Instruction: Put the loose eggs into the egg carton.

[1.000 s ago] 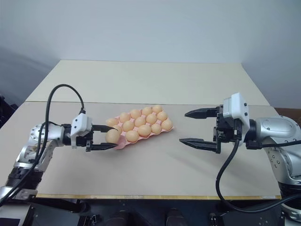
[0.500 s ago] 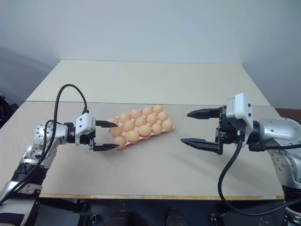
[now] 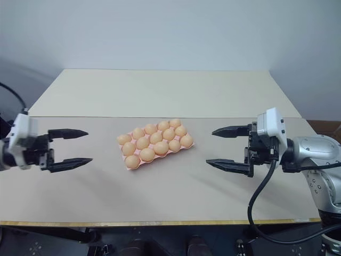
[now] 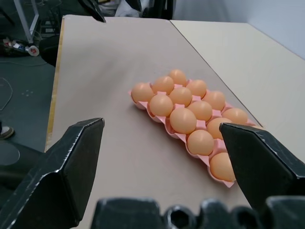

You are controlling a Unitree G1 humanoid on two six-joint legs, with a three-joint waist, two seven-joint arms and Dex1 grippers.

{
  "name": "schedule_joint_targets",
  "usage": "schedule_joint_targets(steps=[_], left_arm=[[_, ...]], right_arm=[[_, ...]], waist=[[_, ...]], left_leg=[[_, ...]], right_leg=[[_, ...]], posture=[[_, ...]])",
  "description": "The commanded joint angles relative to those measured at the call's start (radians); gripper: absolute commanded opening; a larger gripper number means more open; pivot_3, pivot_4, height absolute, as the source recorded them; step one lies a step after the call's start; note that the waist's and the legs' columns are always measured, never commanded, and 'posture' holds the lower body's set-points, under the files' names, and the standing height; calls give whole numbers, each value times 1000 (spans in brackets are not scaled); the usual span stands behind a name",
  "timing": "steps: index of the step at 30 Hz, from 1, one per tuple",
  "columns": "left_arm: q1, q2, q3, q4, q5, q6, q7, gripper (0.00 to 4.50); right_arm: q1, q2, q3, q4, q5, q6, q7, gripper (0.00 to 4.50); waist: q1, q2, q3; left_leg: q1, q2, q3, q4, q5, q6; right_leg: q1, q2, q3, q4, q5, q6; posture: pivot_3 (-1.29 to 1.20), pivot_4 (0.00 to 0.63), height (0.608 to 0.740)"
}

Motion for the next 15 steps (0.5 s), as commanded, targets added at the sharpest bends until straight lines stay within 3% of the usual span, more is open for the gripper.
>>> schedule_joint_targets(steps=[1, 6, 15], left_arm=[[89, -5, 98, -109, -42, 38, 33, 4437], [189, -40, 161, -202, -75, 68, 87, 4437], [226, -20, 211, -242, -126, 125, 118, 4437]], right_arm=[[-10, -16, -15, 2, -1, -31, 33, 4500], [-6, -18, -16, 19, -11, -38, 47, 4500], [-27, -6, -4, 43, -8, -16, 41, 4500]], waist=[[1, 0, 0], [4, 0, 0], [1, 0, 0]], left_leg=[[0, 0, 0, 0, 0, 0], [0, 0, 0, 0, 0, 0], [0, 0, 0, 0, 0, 0]], right_leg=[[0, 0, 0, 0, 0, 0], [0, 0, 0, 0, 0, 0], [0, 0, 0, 0, 0, 0]], posture=[[0, 150, 740], [0, 150, 740], [0, 150, 740]])
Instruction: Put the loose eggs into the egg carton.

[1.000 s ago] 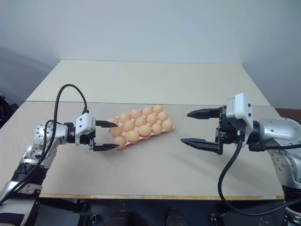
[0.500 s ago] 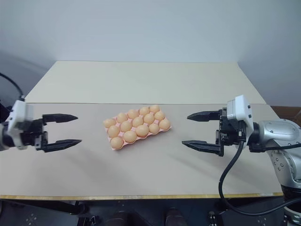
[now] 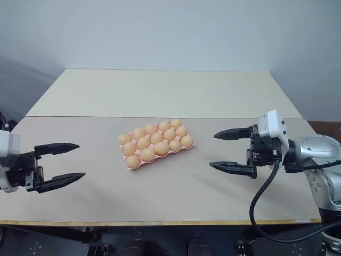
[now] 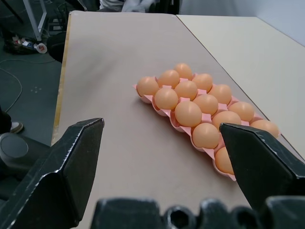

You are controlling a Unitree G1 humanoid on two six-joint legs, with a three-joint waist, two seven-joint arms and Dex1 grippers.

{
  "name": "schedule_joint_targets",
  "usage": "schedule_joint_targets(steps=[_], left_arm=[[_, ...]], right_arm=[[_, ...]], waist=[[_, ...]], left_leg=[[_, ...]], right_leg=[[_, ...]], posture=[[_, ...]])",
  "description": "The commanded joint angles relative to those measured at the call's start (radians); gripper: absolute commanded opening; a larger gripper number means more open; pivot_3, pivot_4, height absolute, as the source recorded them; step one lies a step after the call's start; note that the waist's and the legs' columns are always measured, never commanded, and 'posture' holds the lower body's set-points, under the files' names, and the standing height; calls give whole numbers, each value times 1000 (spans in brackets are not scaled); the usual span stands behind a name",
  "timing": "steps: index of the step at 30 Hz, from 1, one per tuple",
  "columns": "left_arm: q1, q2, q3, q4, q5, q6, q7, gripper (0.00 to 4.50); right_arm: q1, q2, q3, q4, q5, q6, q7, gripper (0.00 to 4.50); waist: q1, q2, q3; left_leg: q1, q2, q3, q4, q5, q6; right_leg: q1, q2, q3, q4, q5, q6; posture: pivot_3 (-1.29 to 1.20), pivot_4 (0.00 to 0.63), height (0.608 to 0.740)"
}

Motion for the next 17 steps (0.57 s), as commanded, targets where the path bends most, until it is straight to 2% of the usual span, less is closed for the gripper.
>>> schedule_joint_targets(steps=[1, 17], left_arm=[[-4, 22, 42, -25, -25, 17, 13, 4437], [-13, 40, 34, -26, -41, 36, 21, 4437]], right_arm=[[-28, 2, -13, 5, 12, -4, -9, 4500], [-38, -3, -1, 14, -4, -17, -2, 4500]], waist=[[-1, 0, 0], [-1, 0, 0]], left_leg=[[0, 0, 0, 0, 0, 0], [0, 0, 0, 0, 0, 0]], right_leg=[[0, 0, 0, 0, 0, 0], [0, 0, 0, 0, 0, 0]], posture=[[0, 150, 740], [0, 150, 740]])
